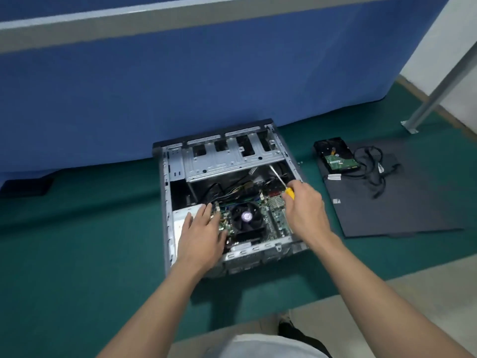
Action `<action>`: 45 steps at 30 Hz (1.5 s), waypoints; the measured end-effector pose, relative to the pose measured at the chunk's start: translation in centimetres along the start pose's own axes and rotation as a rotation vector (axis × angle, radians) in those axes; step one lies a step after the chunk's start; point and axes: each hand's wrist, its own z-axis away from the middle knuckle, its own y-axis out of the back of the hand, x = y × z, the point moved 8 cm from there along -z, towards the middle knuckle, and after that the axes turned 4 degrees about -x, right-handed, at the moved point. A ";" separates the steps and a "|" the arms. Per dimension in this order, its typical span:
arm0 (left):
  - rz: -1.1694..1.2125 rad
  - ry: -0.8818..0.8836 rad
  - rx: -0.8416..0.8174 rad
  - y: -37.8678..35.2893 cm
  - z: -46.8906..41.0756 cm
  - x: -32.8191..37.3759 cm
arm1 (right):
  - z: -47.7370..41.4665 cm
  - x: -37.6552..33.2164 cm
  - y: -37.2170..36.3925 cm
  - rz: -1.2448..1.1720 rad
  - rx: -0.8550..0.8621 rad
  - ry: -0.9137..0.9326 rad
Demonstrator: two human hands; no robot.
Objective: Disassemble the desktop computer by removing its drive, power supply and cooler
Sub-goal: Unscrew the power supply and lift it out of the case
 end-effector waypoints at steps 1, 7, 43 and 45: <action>0.006 -0.009 0.020 0.0 1.5 -0.8 | 1.6 -1.2 -0.6 0.001 -0.010 0.001; 0.243 0.011 0.131 -0.1 8.3 -4.6 | 8.7 -7.1 -3.6 -0.069 -0.049 0.021; 2.096 0.802 -0.041 -17.7 10.8 -8.2 | 25.6 -4.7 -27.4 -1.205 -0.684 -0.809; 2.084 0.799 -0.026 -17.6 10.8 -8.2 | 25.7 -4.7 -27.6 -1.244 -0.691 -0.814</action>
